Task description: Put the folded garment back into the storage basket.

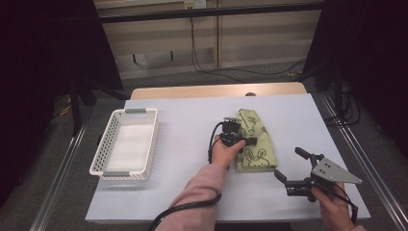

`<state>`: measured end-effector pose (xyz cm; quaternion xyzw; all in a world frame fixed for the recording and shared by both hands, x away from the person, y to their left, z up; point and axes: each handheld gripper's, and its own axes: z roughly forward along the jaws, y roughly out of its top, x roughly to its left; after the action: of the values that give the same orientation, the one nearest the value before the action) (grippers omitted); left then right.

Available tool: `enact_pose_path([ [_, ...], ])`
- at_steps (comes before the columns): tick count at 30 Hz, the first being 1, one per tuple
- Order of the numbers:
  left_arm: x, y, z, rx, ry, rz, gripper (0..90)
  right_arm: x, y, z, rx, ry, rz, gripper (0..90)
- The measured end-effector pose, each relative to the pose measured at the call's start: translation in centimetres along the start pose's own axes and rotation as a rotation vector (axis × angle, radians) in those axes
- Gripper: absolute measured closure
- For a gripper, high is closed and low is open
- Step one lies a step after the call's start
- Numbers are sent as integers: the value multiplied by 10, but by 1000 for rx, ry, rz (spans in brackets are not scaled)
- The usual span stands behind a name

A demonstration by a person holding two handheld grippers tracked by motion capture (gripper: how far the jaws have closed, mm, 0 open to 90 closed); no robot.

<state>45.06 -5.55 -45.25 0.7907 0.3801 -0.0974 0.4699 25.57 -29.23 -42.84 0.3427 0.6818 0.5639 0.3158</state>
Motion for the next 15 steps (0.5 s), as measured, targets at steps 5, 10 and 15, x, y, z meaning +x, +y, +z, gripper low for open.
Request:
enact_pose_path([
  [5, 7, 2, -20, 25, -13, -1, 707, 0, 0, 0, 1, 0, -10, 3],
  [10, 11, 3, -38, 40, -9, -5, 708, 0, 0, 0, 3, -2, -11, 4],
  [15, 13, 6, -55, 59, -5, 10, 707, 1, 0, 1, 7, -5, -6, 4],
])
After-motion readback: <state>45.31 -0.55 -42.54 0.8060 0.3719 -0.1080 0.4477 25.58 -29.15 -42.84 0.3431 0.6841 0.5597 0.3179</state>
